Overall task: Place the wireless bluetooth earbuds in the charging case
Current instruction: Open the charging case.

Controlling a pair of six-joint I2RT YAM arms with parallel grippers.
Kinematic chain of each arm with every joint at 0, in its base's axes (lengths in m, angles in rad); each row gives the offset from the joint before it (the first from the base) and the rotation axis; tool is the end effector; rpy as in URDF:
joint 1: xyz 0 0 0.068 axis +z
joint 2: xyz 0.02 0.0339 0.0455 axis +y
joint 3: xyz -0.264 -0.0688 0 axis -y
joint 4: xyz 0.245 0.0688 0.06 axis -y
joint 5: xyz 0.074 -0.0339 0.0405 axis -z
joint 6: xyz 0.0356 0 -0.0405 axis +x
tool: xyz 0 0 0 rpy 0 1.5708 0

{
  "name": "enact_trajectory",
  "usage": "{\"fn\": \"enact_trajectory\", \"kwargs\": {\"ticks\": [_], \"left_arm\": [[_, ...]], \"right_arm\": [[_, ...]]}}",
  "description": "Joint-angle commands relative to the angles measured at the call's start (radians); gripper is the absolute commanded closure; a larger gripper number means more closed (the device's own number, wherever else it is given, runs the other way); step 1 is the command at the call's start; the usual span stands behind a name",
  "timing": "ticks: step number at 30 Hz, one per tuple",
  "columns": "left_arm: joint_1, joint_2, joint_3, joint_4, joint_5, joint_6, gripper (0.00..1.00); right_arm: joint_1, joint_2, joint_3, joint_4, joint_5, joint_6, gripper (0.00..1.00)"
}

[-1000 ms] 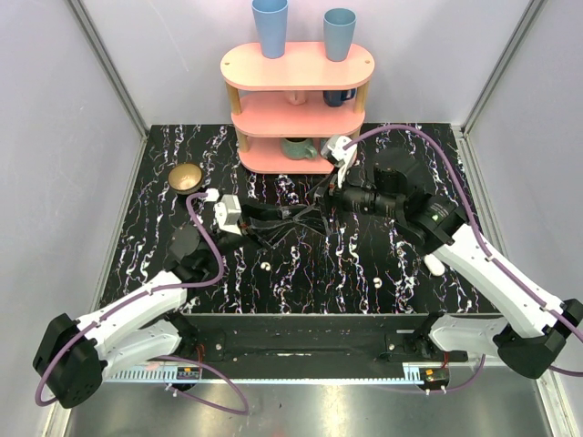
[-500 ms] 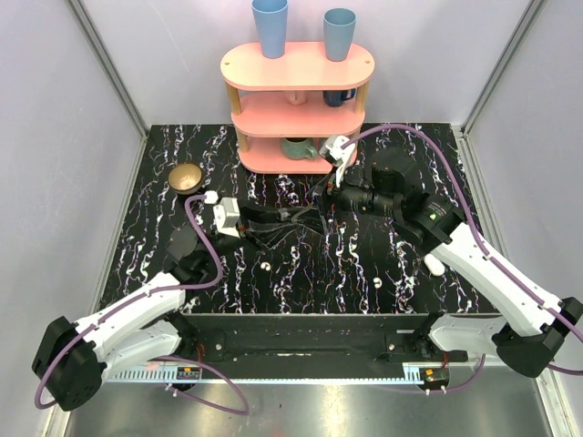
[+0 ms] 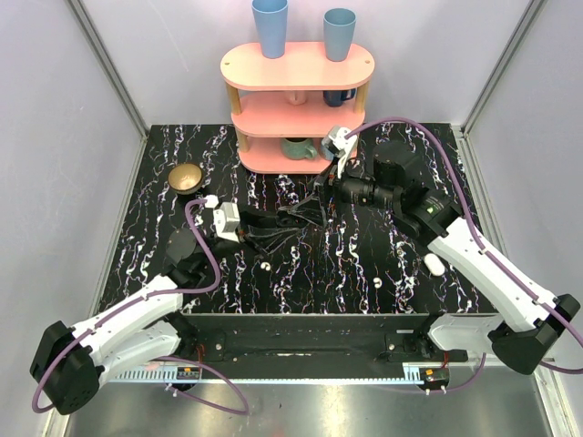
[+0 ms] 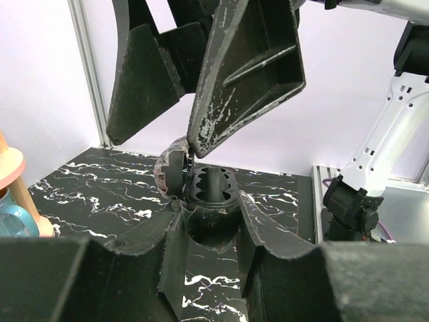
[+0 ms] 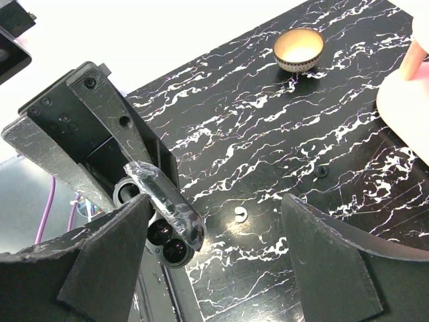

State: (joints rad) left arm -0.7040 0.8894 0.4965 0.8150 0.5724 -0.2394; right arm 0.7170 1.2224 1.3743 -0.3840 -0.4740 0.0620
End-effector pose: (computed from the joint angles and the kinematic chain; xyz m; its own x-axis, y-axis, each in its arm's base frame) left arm 0.1383 -0.1427 0.3227 0.0850 -0.3337 -0.9388 0.9685 0.2489 -0.0007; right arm 0.1897 0.1869 0.4337 -0.2300 -0.1274 -0.9648 -0.9070 0.3874 0.1651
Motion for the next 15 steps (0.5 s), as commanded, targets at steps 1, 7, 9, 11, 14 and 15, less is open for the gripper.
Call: {"fn": "enact_trajectory", "kwargs": {"ticks": [1,7,9,11,14,15], "left_arm": [[-0.006,-0.02,-0.003,0.049,-0.06,0.008,1.0],[-0.006,-0.017,-0.015,0.018,-0.129,0.012,1.0],[-0.006,-0.017,-0.019,0.009,-0.155,0.017,1.0],[-0.006,-0.017,-0.029,0.004,-0.172,0.02,1.0],[-0.006,-0.026,-0.036,-0.016,-0.207,0.031,1.0],[-0.006,-0.03,-0.042,-0.02,-0.227,0.038,1.0]], "right_arm": [[-0.007,0.0,0.023,0.063,-0.04,0.019,0.14],[-0.008,-0.023,0.008,0.131,-0.043,0.03,0.13],[-0.008,-0.023,0.009,0.152,-0.044,0.042,0.12],[-0.008,-0.024,0.011,0.172,-0.041,0.05,0.12],[-0.017,-0.047,0.0,0.218,0.023,0.088,0.12],[-0.04,-0.052,-0.004,0.232,0.047,0.114,0.12]]}}
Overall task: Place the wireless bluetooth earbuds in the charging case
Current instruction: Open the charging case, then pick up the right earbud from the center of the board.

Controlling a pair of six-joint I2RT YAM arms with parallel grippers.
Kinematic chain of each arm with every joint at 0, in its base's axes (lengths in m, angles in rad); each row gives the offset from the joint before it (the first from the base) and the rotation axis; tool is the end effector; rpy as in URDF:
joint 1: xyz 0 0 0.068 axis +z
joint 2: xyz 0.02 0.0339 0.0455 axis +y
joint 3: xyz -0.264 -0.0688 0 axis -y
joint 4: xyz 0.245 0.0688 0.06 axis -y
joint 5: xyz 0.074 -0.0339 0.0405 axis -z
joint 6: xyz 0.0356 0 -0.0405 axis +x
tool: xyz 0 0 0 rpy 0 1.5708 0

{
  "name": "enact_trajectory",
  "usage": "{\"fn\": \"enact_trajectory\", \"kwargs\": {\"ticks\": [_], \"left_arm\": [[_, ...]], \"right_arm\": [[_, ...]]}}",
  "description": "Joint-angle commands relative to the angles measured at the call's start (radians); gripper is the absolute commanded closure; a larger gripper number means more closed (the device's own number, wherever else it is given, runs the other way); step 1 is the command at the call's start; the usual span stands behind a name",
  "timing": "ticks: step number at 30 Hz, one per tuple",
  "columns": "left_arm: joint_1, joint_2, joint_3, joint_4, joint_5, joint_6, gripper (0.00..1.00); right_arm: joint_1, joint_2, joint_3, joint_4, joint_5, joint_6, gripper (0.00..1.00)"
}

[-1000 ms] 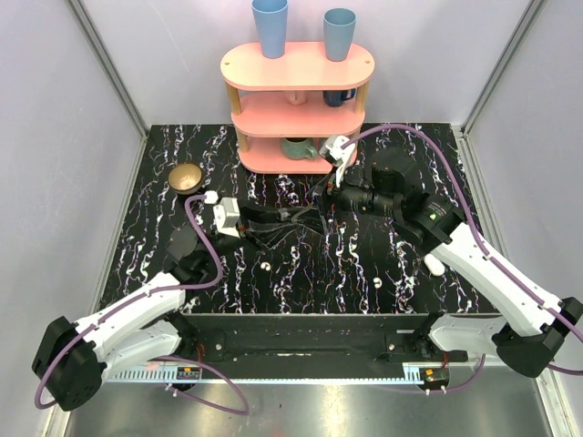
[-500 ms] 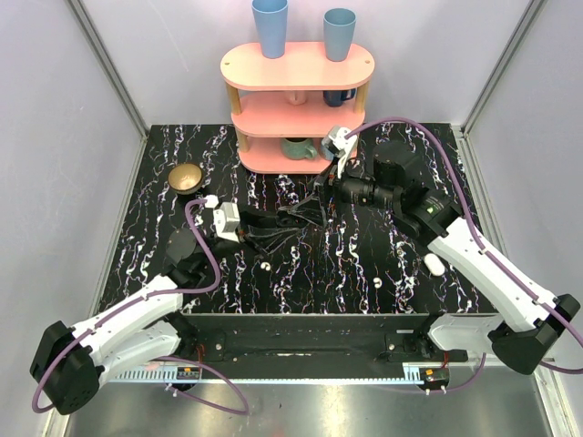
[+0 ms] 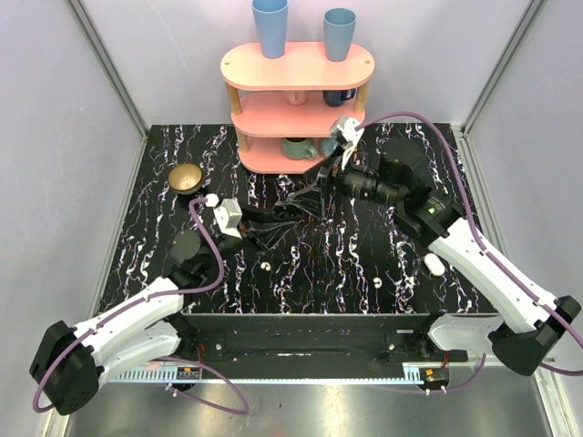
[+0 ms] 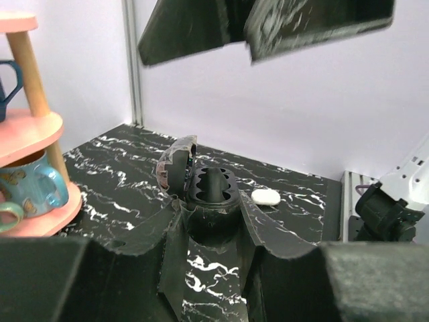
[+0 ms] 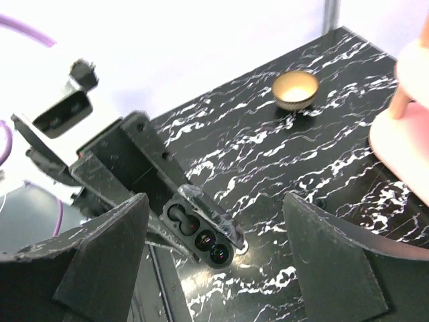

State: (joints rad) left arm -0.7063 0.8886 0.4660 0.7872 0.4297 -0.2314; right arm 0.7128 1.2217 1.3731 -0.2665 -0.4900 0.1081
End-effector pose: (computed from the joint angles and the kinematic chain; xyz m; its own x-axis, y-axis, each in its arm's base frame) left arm 0.1433 -0.1417 0.3106 0.0608 -0.3259 -0.9434 0.9247 0.3742 -0.0697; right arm 0.1915 0.1876 0.4457 -0.1868 -0.0356 -0.9818 -0.9159 0.3678 0.1609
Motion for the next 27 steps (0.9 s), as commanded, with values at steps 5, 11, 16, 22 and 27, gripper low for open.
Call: {"fn": "enact_trajectory", "kwargs": {"ticks": [5,11,16,22,27], "left_arm": [[-0.004,-0.1,-0.033,-0.057,-0.169,0.067,1.0],[-0.002,-0.238,-0.021,-0.234,-0.243,0.188,1.0],[-0.001,-0.31,-0.004,-0.302,-0.298,0.207,1.0],[-0.001,-0.349,0.002,-0.321,-0.321,0.202,1.0],[-0.001,-0.352,0.005,-0.328,-0.318,0.207,1.0]], "right_arm": [[-0.206,-0.047,-0.066,0.17,0.188,0.221,0.18],[-0.331,0.143,-0.124,0.226,0.053,0.395,0.25],[-0.329,0.399,-0.132,0.317,-0.019,0.491,0.34],[-0.276,0.655,-0.05,0.408,-0.035,0.596,0.38],[-0.199,0.811,0.079,0.348,0.017,0.613,0.39]]}}
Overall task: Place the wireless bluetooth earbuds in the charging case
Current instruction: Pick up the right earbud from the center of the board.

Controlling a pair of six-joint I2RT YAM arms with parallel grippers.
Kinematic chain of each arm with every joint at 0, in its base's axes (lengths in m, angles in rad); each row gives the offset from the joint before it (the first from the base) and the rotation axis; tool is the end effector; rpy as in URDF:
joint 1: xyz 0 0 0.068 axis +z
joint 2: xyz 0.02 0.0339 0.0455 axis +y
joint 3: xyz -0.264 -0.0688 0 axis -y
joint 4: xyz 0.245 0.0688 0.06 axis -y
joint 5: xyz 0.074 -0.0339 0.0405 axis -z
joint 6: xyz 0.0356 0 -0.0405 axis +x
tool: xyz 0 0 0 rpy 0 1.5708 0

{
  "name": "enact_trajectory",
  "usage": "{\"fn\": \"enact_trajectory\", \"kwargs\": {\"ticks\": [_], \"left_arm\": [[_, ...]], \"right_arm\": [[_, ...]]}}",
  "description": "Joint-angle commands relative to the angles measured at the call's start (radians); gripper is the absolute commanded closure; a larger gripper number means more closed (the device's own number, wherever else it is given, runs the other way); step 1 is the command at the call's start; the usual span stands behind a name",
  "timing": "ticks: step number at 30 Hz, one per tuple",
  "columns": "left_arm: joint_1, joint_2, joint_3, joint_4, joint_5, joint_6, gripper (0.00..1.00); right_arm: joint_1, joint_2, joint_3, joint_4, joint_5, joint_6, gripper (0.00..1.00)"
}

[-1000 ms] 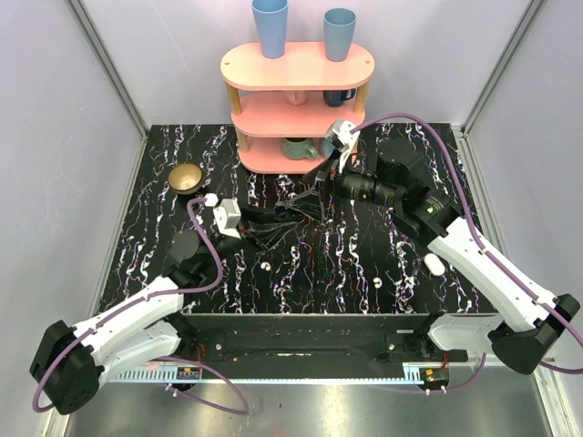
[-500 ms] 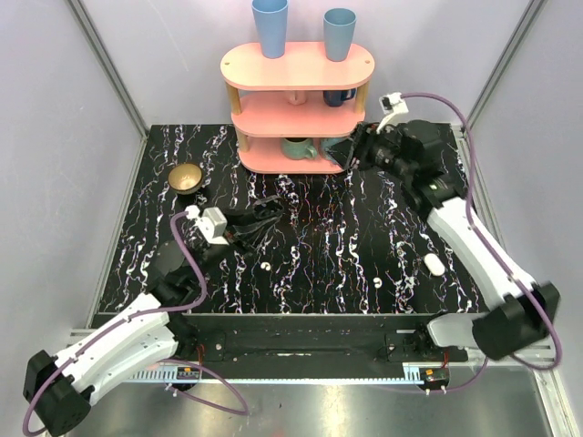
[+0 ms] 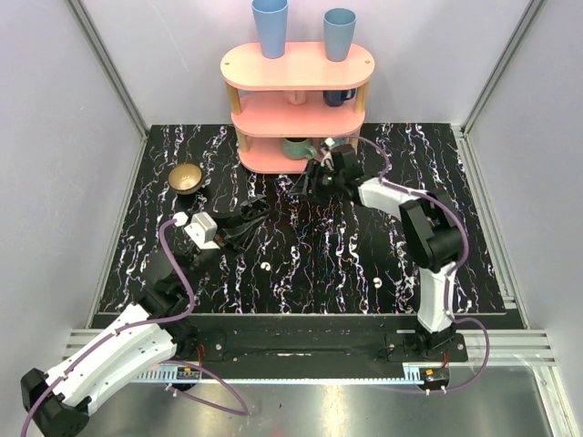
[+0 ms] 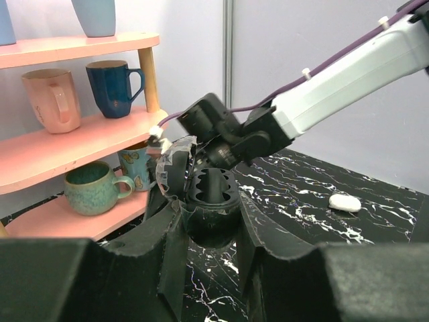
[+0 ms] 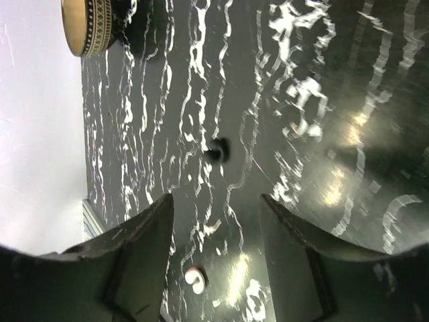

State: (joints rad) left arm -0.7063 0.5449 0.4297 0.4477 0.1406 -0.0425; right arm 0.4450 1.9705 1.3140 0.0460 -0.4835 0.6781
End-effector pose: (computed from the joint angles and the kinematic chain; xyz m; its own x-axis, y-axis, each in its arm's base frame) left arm 0.1092 -0.0997 0.3174 0.2165 -0.2400 -0.9463 0.7533 0.6577 0.0055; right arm 0.3899 0.2043 0.1942 -0.8577 0.2063 -0.4709 -0.2399 0.6495 0.7215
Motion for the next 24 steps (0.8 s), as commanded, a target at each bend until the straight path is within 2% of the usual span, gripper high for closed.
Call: {"fn": "enact_trajectory", "kwargs": {"ticks": [1,10,16,24], "left_arm": [[-0.001,-0.01,0.044,0.009,-0.027,0.02,1.0],[-0.001,-0.029,0.049,-0.01,-0.032,0.036,1.0],[-0.001,-0.045,0.038,-0.021,-0.041,0.036,1.0],[-0.001,-0.045,0.035,-0.026,-0.045,0.035,1.0]], "right_arm": [[0.087,0.106,0.178,0.011,0.038,0.043,0.39],[0.158,0.24,0.269,-0.029,0.164,0.063,0.46],[0.178,0.28,0.283,-0.041,0.163,0.067,0.51],[0.19,0.3,0.275,-0.071,0.16,0.064,0.54]]}}
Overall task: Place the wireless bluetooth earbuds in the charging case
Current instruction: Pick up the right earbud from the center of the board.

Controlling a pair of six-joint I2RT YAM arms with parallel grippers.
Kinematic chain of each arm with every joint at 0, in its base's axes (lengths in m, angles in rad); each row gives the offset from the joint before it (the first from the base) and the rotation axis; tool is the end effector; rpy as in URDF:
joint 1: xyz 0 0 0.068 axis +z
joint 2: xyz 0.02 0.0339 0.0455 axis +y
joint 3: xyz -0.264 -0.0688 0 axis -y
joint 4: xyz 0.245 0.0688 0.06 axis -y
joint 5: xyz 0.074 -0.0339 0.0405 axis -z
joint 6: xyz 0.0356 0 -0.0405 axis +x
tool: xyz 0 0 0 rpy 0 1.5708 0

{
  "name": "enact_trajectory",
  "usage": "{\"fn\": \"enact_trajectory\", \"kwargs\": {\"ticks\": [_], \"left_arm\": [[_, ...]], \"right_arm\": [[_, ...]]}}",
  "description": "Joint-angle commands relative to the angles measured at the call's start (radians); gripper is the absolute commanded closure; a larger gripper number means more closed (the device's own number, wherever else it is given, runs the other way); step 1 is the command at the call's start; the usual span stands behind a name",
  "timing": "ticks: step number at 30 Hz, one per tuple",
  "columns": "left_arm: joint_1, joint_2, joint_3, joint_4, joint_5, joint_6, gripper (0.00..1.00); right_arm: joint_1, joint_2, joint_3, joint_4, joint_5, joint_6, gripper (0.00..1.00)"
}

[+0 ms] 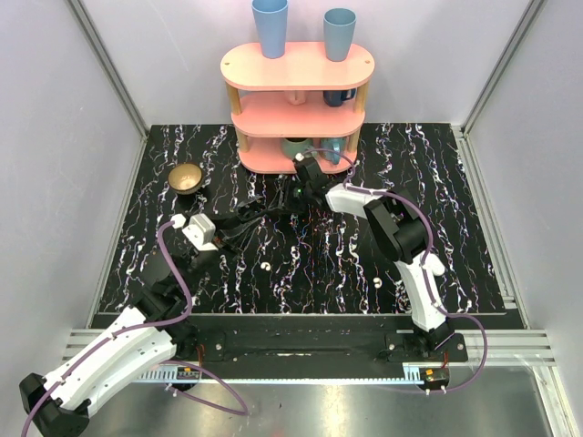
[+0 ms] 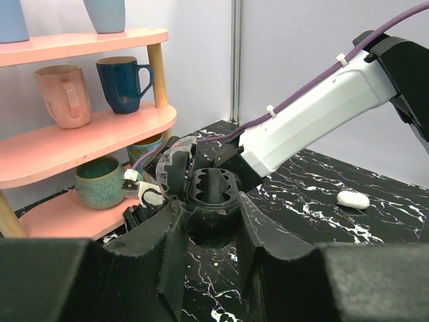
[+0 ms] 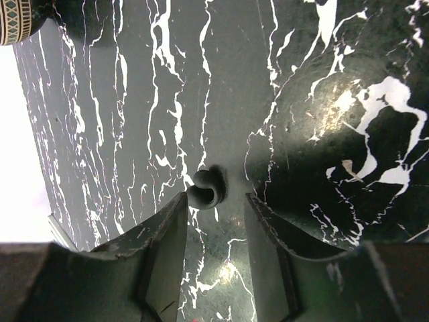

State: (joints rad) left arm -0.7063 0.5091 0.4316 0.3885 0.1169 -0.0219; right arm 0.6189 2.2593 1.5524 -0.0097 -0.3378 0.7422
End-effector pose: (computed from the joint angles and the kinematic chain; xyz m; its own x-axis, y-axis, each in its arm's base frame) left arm 0.1057 -0.0956 0.3165 0.2168 -0.2135 -0.9526 0.7340 0.6790 0.0148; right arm 0.3956 0.2963 0.1332 -0.9018 0.1406 -0.4086 -0.1918 0.7171 0.6701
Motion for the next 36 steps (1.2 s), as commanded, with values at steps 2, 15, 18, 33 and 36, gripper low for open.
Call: {"fn": "enact_trajectory", "kwargs": {"ticks": [2,15,18,33,36], "left_arm": [[-0.001,-0.007,0.032,0.032,-0.017,0.013,1.0],[-0.001,0.0,0.033,0.033,-0.02,0.01,1.0],[-0.001,0.0,0.033,0.033,-0.019,0.008,1.0],[-0.001,0.006,0.033,0.035,-0.025,0.005,1.0],[-0.001,0.012,0.036,0.038,-0.023,0.004,1.0]], "right_arm": [[0.021,0.011,0.037,-0.013,0.014,0.0,0.54],[0.044,0.054,0.063,-0.055,0.032,-0.004,0.59],[0.044,0.069,0.081,-0.079,0.043,-0.01,0.59],[0.073,0.112,0.138,-0.137,0.066,-0.063,0.68],[0.081,0.115,0.149,-0.17,0.101,-0.092,0.69]]}}
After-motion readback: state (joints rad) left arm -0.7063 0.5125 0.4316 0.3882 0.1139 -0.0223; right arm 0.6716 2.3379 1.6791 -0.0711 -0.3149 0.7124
